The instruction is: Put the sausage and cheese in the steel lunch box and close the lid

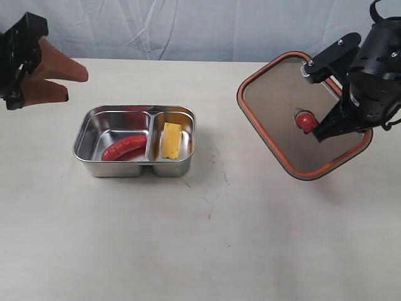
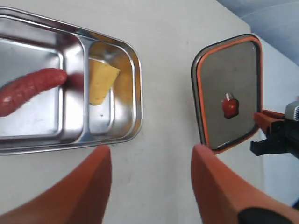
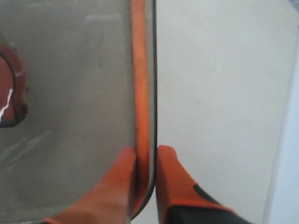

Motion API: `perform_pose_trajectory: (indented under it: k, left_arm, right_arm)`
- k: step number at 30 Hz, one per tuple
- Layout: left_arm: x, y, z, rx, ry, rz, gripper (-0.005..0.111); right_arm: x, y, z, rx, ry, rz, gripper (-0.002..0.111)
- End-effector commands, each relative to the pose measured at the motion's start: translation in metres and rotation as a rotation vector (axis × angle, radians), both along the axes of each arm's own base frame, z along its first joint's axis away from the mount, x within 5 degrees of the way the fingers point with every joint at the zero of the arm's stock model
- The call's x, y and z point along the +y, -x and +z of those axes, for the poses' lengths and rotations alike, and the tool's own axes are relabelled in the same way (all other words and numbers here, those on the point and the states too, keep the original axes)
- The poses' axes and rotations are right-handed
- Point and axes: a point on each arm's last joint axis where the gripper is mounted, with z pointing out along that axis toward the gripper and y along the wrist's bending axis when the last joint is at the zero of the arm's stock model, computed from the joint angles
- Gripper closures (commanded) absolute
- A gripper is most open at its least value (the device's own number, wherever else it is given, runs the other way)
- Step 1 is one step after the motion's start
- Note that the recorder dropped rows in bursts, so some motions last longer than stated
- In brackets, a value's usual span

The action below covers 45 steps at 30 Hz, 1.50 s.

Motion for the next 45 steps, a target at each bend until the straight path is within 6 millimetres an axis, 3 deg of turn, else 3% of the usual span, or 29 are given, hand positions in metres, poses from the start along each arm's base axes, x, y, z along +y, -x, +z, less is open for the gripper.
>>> perform_pose_trajectory:
  k: [1,3,10,24,28,32,35,40,45]
  left_arm:
    - [0.007,-0.023,-0.012,0.088,0.203,-0.071,0.056]
    - [0.008,-0.031,-0.019,0.116,0.293,-0.118,0.056]
    - [0.013,-0.066,-0.05,0.165,0.507,-0.005,0.056]
    - [0.016,-0.084,-0.081,0.253,0.585,0.062,0.056]
    - [0.017,-0.09,-0.079,0.057,0.451,-0.063,0.056]
    - [0.018,-0.098,-0.07,-0.249,0.28,-0.22,0.056]
    - [0.007,-0.098,-0.076,-0.409,0.17,-0.36,0.056]
    - [-0.015,-0.096,-0.086,-0.405,0.122,-0.499,0.056]
    - [-0.033,-0.096,-0.082,-0.454,0.11,-0.571,0.056]
  right_arm:
    - [-0.001,0.002,0.019,-0.073,0.1,0.098,0.109]
    - [0.002,0.003,0.026,-0.117,0.146,0.149,0.109]
    - [0.018,0.01,0.039,-0.201,0.299,0.258,0.109]
    - [0.057,0.03,0.062,-0.431,0.505,0.416,0.109]
    - [0.071,0.038,0.063,-0.462,0.504,0.484,0.109]
    - [0.077,0.041,0.059,-0.422,0.45,0.542,0.109]
    - [0.083,0.044,0.057,-0.4,0.352,0.596,0.109]
    - [0.085,0.049,0.06,-0.389,0.278,0.628,0.109]
    - [0.086,0.054,0.063,-0.372,0.189,0.645,0.109]
